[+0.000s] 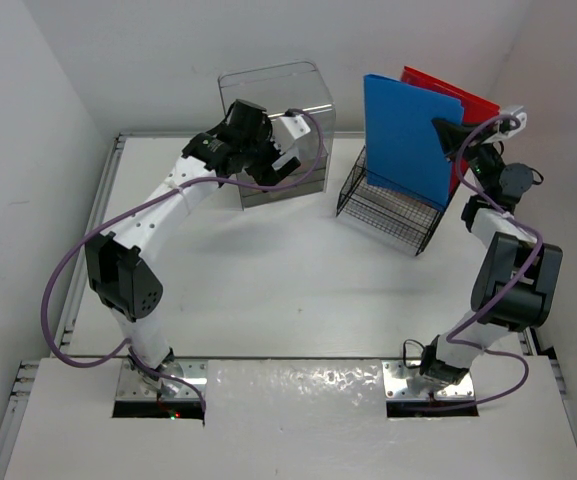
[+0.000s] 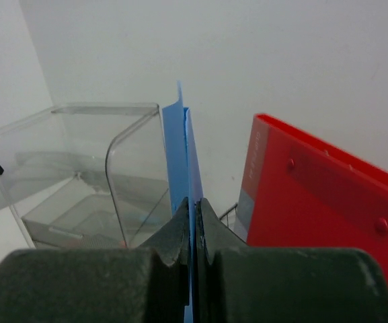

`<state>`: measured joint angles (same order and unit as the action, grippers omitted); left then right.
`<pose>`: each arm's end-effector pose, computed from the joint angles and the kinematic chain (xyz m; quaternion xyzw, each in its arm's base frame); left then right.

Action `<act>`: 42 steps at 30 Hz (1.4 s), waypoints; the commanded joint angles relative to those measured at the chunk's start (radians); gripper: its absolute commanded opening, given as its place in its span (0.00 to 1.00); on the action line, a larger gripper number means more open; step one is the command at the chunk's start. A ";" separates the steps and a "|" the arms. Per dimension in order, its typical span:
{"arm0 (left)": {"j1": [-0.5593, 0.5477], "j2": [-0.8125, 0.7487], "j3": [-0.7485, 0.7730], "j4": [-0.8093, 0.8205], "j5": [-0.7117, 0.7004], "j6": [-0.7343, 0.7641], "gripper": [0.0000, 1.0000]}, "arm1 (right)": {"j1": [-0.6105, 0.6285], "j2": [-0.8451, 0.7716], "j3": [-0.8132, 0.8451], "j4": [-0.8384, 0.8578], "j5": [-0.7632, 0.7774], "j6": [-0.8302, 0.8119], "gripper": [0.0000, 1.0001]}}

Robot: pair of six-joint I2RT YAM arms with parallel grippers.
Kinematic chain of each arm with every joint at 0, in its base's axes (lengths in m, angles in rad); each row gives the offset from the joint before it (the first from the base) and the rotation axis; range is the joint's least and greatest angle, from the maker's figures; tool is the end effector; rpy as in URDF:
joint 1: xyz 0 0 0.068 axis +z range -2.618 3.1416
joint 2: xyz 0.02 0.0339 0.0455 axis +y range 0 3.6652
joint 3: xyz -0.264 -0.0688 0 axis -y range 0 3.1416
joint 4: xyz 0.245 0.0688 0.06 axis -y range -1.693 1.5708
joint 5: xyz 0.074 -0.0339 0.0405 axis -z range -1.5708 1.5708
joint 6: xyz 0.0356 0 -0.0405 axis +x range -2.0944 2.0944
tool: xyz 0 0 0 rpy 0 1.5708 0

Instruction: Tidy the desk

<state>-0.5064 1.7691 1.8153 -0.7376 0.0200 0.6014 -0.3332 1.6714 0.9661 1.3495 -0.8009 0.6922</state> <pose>0.3481 -0.1939 0.3737 0.4796 0.7673 0.0112 0.4256 0.3400 -0.0906 0.3223 -0.1020 0.5297 0.3185 0.7795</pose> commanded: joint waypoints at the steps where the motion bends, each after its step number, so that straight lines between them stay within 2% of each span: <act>1: 0.012 -0.031 0.007 0.027 0.003 0.000 1.00 | 0.005 0.022 -0.050 0.346 -0.023 -0.013 0.00; 25: 0.012 -0.034 -0.010 0.029 0.009 0.003 1.00 | -0.013 0.050 -0.262 0.344 -0.021 -0.128 0.00; 27: 0.012 -0.037 -0.011 0.030 0.011 0.003 1.00 | -0.016 0.042 -0.276 0.343 -0.012 -0.116 0.03; 28: 0.012 -0.037 -0.011 0.029 0.011 0.005 0.99 | -0.024 0.041 -0.277 0.343 -0.011 -0.108 0.14; 31: 0.012 -0.039 -0.010 0.027 0.011 0.005 1.00 | -0.041 0.027 -0.276 0.343 -0.012 -0.066 0.33; 32: 0.012 -0.040 -0.008 0.027 0.012 0.005 0.99 | -0.046 0.022 -0.276 0.343 -0.008 -0.056 0.43; 34: 0.012 -0.042 -0.005 0.023 0.012 0.008 1.00 | -0.056 0.008 -0.276 0.335 0.012 -0.022 0.52; 35: 0.012 -0.043 -0.004 0.017 0.012 0.011 1.00 | -0.059 0.004 -0.276 0.326 0.020 -0.001 0.61; 36: 0.012 -0.045 0.001 0.006 0.014 0.014 1.00 | -0.061 -0.015 -0.276 0.310 0.020 0.004 0.66; 37: 0.012 -0.045 0.006 0.001 0.011 0.017 1.00 | -0.061 -0.030 -0.283 0.268 0.019 0.003 0.70; 38: 0.012 -0.052 0.009 -0.002 0.008 0.018 1.00 | -0.061 -0.047 -0.290 0.238 0.020 -0.006 0.83; 39: 0.012 -0.056 0.010 -0.002 0.005 0.021 1.00 | -0.061 -0.068 -0.297 0.205 0.031 -0.038 0.91; 40: 0.012 -0.060 0.016 -0.003 0.000 0.023 1.00 | -0.061 -0.128 -0.314 0.094 0.046 -0.066 0.99; 42: 0.012 -0.069 0.030 -0.008 0.001 0.023 0.99 | -0.061 -0.203 -0.319 -0.103 0.116 -0.176 0.99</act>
<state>-0.5064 1.7672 1.8046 -0.7555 0.0200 0.6109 -0.3923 1.5925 0.6479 1.2789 -0.7547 0.6296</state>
